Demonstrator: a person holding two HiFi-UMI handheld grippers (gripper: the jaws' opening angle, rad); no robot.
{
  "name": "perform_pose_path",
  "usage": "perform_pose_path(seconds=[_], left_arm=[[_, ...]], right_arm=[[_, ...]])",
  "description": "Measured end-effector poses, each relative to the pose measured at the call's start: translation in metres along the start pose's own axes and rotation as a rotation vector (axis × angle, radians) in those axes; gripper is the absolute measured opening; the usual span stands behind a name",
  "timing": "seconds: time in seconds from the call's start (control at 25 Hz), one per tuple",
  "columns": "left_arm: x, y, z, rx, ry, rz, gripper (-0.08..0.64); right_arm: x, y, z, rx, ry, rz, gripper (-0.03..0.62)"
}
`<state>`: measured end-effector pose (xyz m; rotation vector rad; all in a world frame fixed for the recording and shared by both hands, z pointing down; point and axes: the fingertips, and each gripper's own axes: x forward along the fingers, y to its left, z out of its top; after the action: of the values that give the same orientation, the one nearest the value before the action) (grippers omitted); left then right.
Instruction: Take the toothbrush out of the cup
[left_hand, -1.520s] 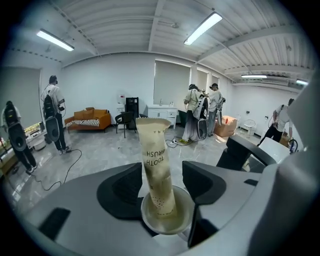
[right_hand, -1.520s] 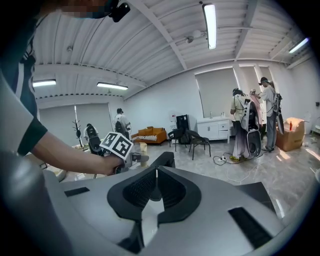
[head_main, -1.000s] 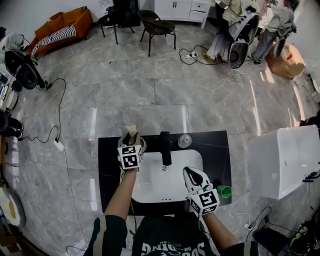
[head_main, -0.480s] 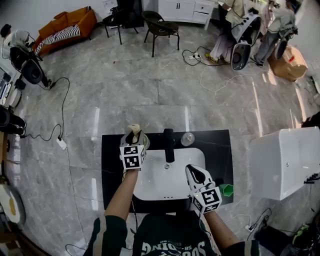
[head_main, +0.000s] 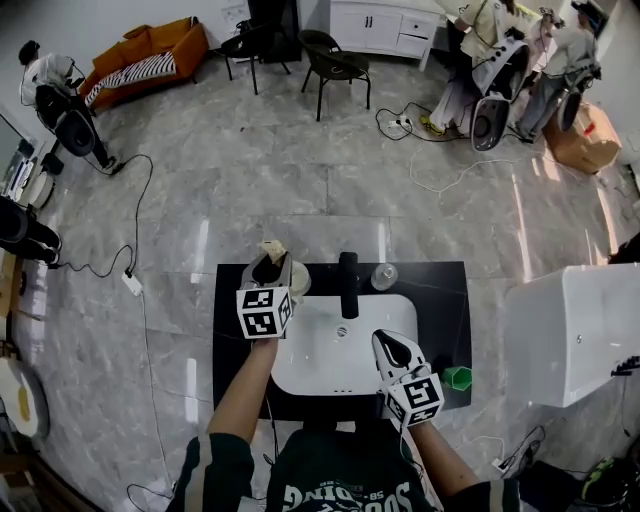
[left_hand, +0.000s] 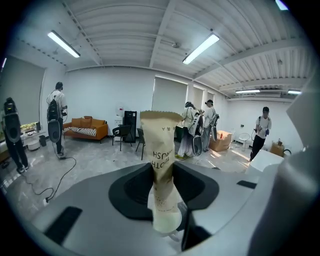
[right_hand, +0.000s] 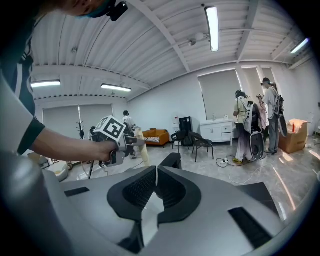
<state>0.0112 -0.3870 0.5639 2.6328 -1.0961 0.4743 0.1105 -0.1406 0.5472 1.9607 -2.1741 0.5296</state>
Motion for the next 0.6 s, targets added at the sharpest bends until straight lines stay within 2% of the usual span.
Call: perform_pose_path(seconds=[0.28, 0.4, 0.6], left_arm=[[-0.040, 0.015, 0.027, 0.043, -0.067, 0.012, 0.133], [-0.057, 0.030, 0.022, 0.079, -0.063, 0.038, 0.132], [-0.089, 0.060, -0.003, 0.059, -0.028, 0.078, 0.130]], right_arm=[[0.003, 0.013, 0.007, -0.010, -0.027, 0.010, 0.041], [0.007, 0.022, 0.011, -0.025, -0.036, 0.027, 0.041], [0.016, 0.043, 0.012, -0.030, -0.038, 0.058, 0.041]])
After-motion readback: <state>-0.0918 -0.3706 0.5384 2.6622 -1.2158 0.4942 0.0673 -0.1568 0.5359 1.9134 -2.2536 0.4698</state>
